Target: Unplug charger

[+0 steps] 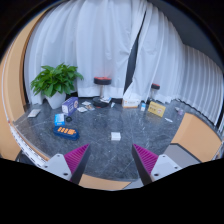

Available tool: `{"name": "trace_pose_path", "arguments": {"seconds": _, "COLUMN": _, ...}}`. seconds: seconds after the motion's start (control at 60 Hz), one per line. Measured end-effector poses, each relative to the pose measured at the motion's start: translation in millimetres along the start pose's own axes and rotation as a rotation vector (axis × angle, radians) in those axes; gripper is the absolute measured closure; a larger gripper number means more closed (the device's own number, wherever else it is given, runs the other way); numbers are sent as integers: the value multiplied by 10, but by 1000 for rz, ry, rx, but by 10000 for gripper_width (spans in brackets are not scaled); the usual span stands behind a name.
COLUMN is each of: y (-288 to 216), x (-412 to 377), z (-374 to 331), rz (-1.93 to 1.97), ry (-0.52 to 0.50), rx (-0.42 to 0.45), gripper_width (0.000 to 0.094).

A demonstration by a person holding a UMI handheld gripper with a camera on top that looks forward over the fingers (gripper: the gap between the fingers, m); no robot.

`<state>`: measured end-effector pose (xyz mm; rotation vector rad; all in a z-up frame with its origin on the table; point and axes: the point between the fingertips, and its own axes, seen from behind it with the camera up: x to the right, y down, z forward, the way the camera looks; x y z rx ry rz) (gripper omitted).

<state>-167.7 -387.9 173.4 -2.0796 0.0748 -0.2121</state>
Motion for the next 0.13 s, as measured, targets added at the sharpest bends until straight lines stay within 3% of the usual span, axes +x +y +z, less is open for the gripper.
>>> {"name": "trace_pose_path", "arguments": {"seconds": 0.133, "y": 59, "x": -24, "z": -236, "rz": 7, "ry": 9, "rx": 0, "gripper_width": 81}}
